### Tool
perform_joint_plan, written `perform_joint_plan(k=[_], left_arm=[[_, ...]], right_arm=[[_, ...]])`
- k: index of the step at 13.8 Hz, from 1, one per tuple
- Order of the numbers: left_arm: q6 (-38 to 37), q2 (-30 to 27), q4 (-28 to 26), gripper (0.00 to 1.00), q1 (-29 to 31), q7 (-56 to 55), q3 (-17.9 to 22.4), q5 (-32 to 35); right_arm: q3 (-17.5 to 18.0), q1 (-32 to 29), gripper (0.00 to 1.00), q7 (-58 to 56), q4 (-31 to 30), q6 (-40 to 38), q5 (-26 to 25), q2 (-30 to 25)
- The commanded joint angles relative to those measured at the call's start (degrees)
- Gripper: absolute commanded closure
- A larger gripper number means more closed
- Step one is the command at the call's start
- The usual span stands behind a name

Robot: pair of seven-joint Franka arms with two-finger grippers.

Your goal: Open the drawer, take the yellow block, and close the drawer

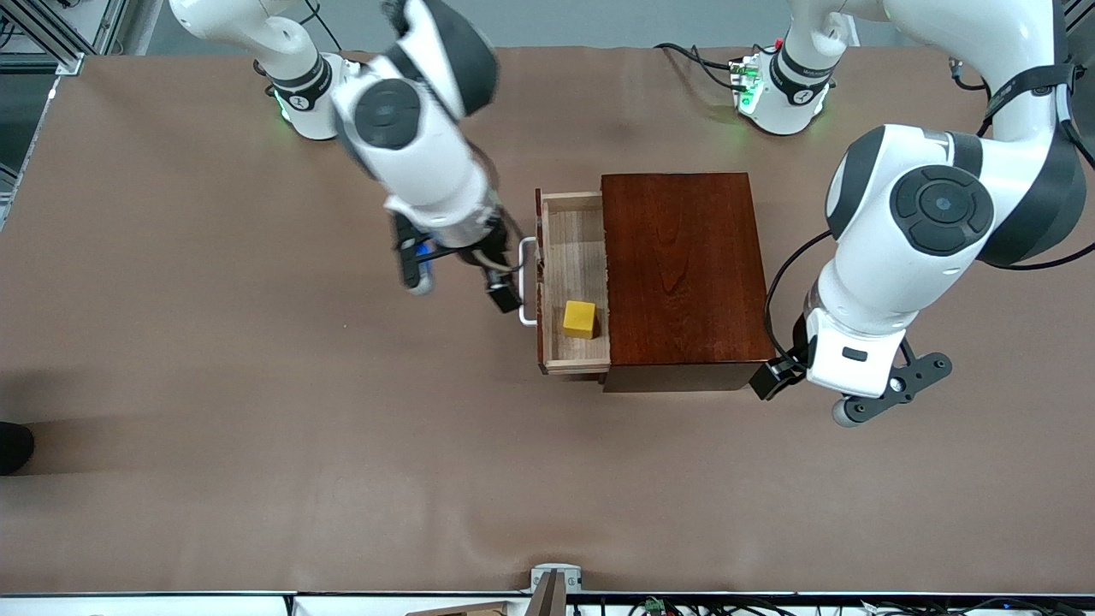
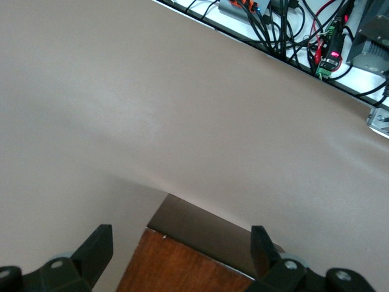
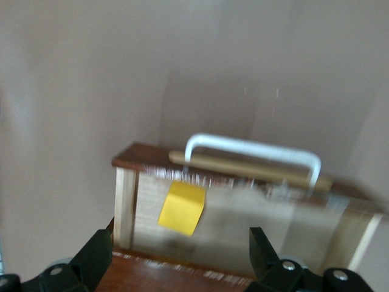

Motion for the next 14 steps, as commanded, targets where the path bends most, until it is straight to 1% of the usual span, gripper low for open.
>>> perform_joint_plan(k=[1,4,6,9,10,12,14], left_arm=[[-1.3,-3.2,-2.4,0.0,3.0,4.6,-0.9,1.5],[-1.9,-3.9,-2.5,0.0,3.8,6.7,-1.0,1.1],[-2.0,-3.9,-3.4,0.0,4.4,9.3,-1.0,1.1],[-2.0,-7.0,-6.0,0.0,7.7,15.5,-1.2,0.5],[-2.0,-8.8,-8.1,0.0,8.2,17.5,-1.3,-0.3],[-2.0,-13.7,-14.5,0.0,9.9,22.7,-1.3,-1.3],[-2.0,-18.0,-19.5,0.0,11.1,29.1,-1.2,-2.0]], right_arm=[[-0.7,2.7,0.0,11.5,3.2,4.7,0.9,4.9],[-0.9,4.0,0.0,15.1,6.7,5.8,0.5,10.2],[-1.1,4.0,0.0,15.1,7.1,6.4,0.4,11.6],[-1.2,3.4,0.0,14.9,7.1,8.0,-1.6,12.7],[-1.2,3.3,0.0,14.9,7.1,9.2,-1.7,13.2],[-1.2,3.8,0.0,14.9,7.1,10.6,-2.5,14.6],[-1.2,4.0,0.0,14.9,7.1,10.8,-2.8,15.2]])
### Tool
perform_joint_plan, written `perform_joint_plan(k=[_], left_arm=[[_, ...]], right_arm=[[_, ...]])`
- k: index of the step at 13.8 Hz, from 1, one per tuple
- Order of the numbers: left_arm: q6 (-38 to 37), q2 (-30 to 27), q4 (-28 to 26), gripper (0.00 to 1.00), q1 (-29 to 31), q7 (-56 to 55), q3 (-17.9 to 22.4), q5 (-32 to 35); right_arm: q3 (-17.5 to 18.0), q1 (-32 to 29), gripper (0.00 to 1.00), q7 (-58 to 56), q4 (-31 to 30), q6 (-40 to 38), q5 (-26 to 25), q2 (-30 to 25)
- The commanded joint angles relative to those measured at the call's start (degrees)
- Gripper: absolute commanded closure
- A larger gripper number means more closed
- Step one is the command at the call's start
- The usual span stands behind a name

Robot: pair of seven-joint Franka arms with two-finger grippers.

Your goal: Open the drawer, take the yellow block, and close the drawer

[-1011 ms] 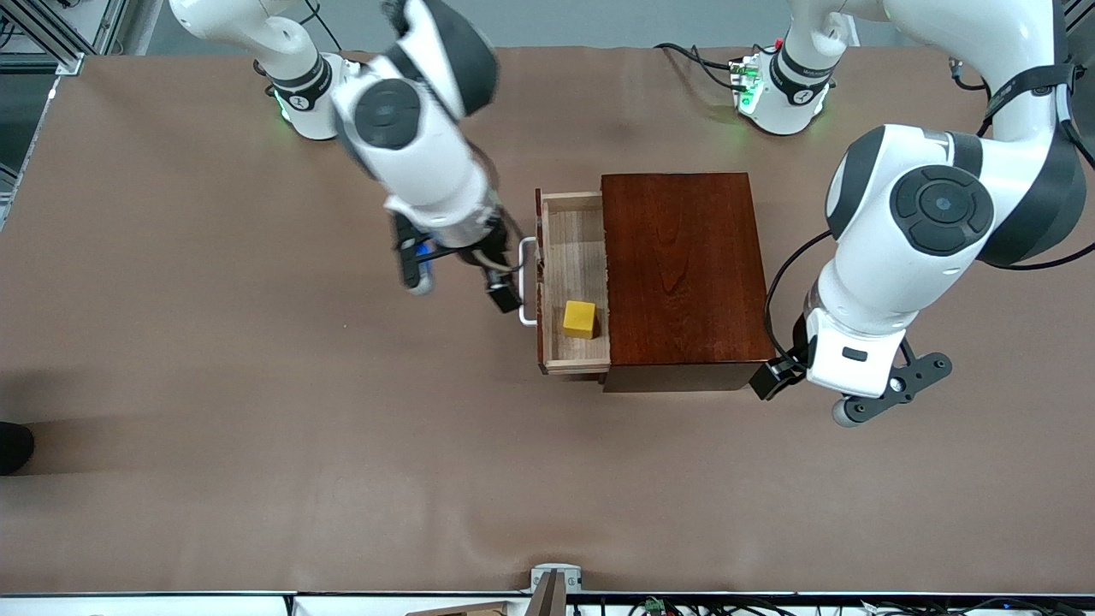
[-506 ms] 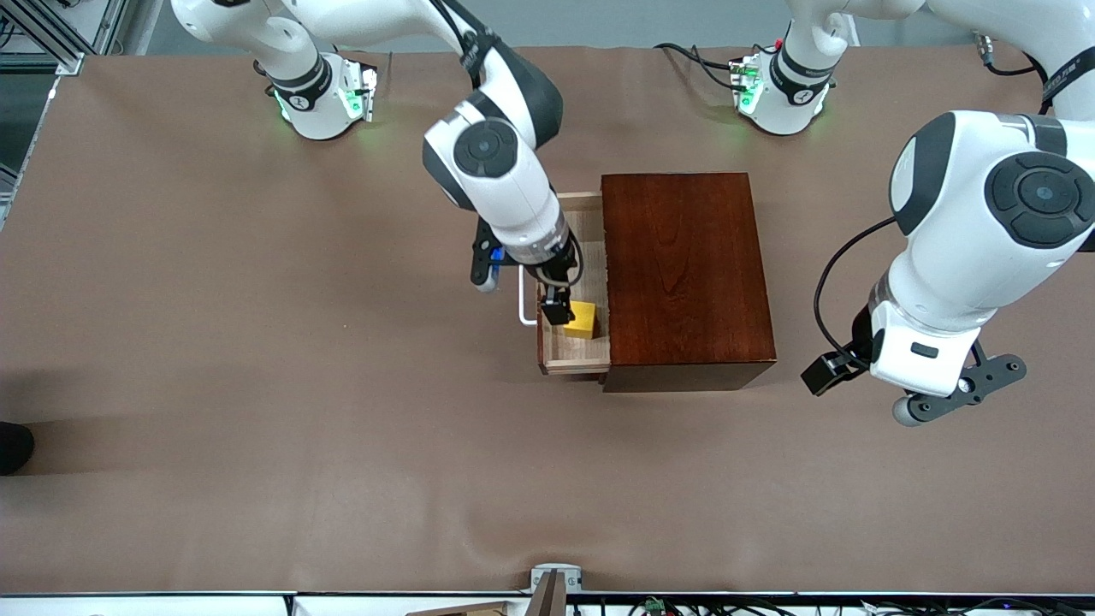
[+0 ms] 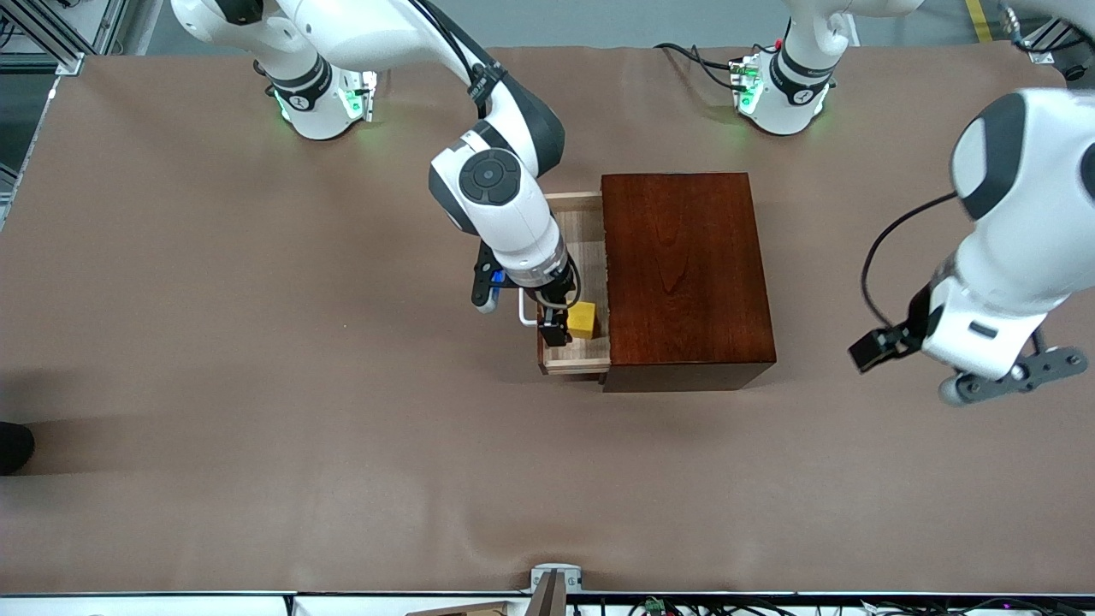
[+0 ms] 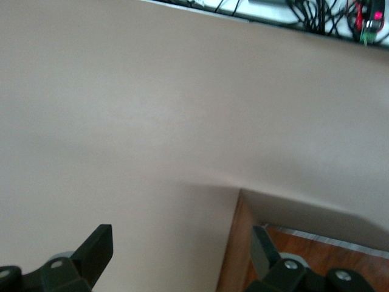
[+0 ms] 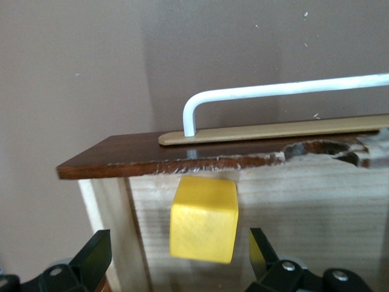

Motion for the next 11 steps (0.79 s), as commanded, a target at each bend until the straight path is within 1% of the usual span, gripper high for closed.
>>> perform_joint_plan(k=[1,4,5,7,9,10,11], left_arm=[[0.5,-9.0,-10.4,0.0,2.1,7.2,-0.8,-1.2],[-0.2,-15.3,-16.0,0.0,2.7,13.0,-0.7,-1.3],[-1.9,-16.8,-16.3,0.0,3.4,15.8,-0.7,-1.3],[-5.4,-17.9,-15.6,0.0,3.4,16.7,-0.7,-1.3],[-9.7,-18.4,-13.3,0.0,3.7,16.7,-1.3,-1.9],[-11.2,-18.7,-12.7,0.0,4.3,16.8,-1.4,-3.4],[-12.1,-19.2,-12.6,0.0,6.7,17.9,-1.8,-5.3]], right_arm=[[0.1,0.4,0.0,1.1,1.8,0.6,-1.3,2.0],[0.1,0.4,0.0,1.1,1.8,2.0,-1.3,2.5],[0.1,0.4,0.0,1.2,1.8,2.7,-1.3,2.7],[0.1,0.4,0.0,1.2,1.8,3.8,-1.3,3.4],[0.1,0.4,0.0,1.2,1.8,4.3,-1.3,4.2],[0.1,0.7,0.0,1.2,1.8,4.3,-1.2,4.5],[0.1,0.8,0.0,1.2,1.8,4.2,-1.2,4.5]])
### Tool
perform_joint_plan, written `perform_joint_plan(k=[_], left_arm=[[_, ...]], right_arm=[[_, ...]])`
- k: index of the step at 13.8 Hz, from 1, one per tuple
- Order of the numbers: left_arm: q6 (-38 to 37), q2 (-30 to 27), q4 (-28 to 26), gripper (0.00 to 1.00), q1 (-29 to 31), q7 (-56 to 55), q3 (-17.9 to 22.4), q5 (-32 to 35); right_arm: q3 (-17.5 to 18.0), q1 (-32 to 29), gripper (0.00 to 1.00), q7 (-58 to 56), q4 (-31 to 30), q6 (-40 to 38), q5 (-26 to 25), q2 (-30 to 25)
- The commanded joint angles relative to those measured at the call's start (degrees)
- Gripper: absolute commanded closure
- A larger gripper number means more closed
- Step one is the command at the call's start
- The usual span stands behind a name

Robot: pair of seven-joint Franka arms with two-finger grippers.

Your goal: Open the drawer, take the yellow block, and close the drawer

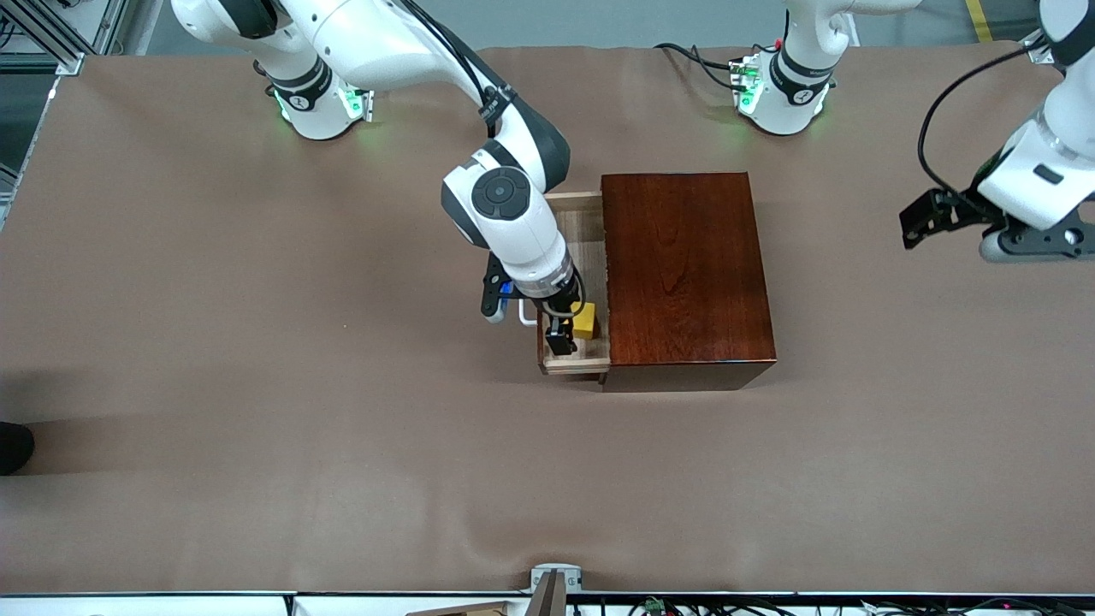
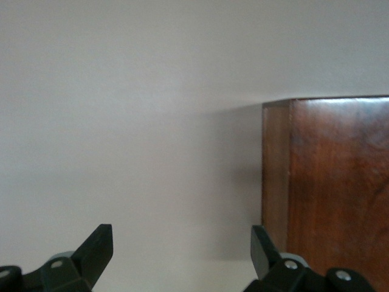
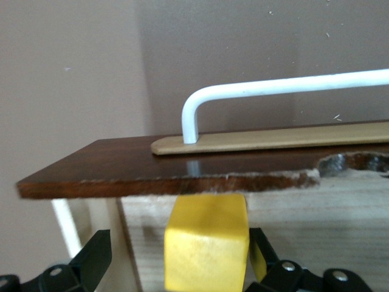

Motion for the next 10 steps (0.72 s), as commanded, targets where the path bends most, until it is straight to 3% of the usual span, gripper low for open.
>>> perform_joint_plan(k=[1,3,4,5,6,10], left_arm=[[-3.4,-1.5,0.8,0.0,4.4,4.3,-1.9,-3.8],[-4.0,-1.0,0.8,0.0,4.2,4.2,-1.8,-3.8],[-4.0,-0.4,1.0,0.0,3.7,3.9,-1.9,-3.1],[-3.9,0.3,1.9,0.0,3.7,4.0,-1.9,-2.9],[-3.9,1.2,3.2,0.0,3.8,3.8,-2.0,-3.0],[-4.1,1.3,4.1,0.0,4.0,4.0,-2.0,-3.4]], right_arm=[[0.0,0.6,0.0,1.2,1.7,0.1,-1.0,1.2],[0.0,0.6,0.35,1.0,1.7,0.1,-1.0,1.1],[0.0,0.6,0.57,0.8,1.7,0.0,-1.0,0.9],[0.0,0.6,0.85,0.6,1.7,-0.1,-1.1,0.5],[0.0,0.6,1.0,0.6,1.8,-0.6,-1.2,0.2],[0.7,-1.3,1.0,0.0,5.9,-12.0,-0.4,-2.4]])
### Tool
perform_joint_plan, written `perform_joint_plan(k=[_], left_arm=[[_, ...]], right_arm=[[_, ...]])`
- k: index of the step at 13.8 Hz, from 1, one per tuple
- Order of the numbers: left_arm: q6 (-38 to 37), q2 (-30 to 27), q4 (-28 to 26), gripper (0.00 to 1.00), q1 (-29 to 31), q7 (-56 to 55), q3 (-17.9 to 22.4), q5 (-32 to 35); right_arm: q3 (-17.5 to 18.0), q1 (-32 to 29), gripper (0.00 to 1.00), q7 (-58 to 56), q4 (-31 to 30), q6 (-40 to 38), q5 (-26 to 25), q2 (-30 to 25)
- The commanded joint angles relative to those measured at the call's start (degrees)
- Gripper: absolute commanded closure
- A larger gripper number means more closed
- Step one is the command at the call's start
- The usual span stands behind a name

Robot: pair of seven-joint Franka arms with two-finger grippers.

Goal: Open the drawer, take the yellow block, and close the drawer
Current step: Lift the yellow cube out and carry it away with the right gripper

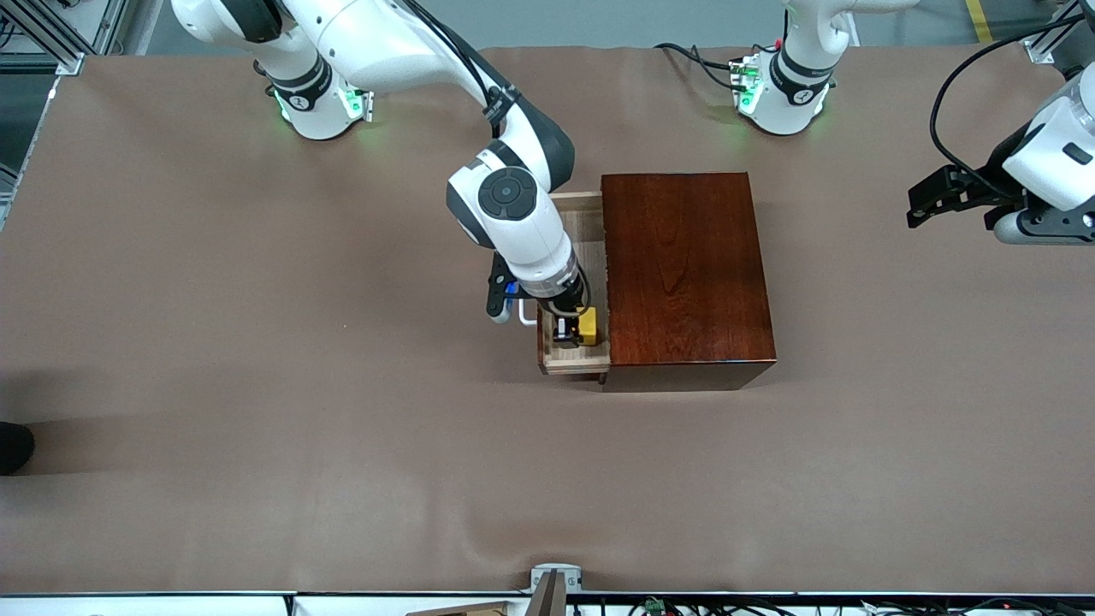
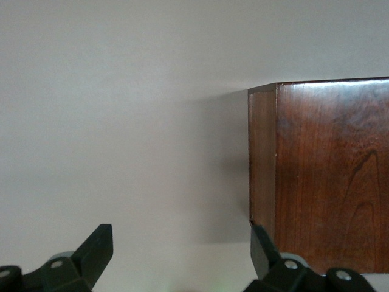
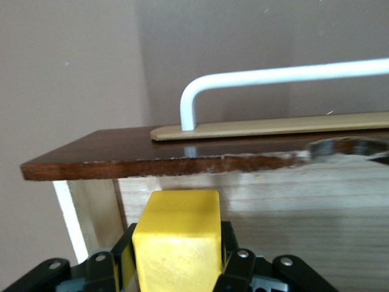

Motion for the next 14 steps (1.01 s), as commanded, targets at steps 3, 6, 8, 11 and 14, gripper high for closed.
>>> perform_joint_plan(k=[3,6,8,11,14], left_arm=[[-1.1,0.7,1.8,0.0,0.5,0.6,-0.4,-0.5],[-1.1,0.7,1.8,0.0,0.3,0.6,-0.4,-0.6],[-1.1,0.8,1.8,0.0,0.4,0.6,-0.4,-0.6],[-1.1,0.8,1.8,0.0,0.6,1.1,-0.4,-0.6],[-1.1,1.1,1.7,0.0,0.8,1.3,-0.4,-0.6]], right_arm=[[0.9,-4.0,1.0,-4.6,5.7,-16.7,4.2,-6.5],[0.4,-9.1,1.0,-21.4,4.9,-27.2,8.3,-11.8],[0.0,-13.7,1.0,-36.5,3.6,-33.8,7.5,-14.0],[0.0,-21.6,1.0,-58.6,-2.2,-35.3,3.0,-17.5],[0.1,-31.1,1.0,-80.4,-7.5,-32.5,1.9,-17.4]])
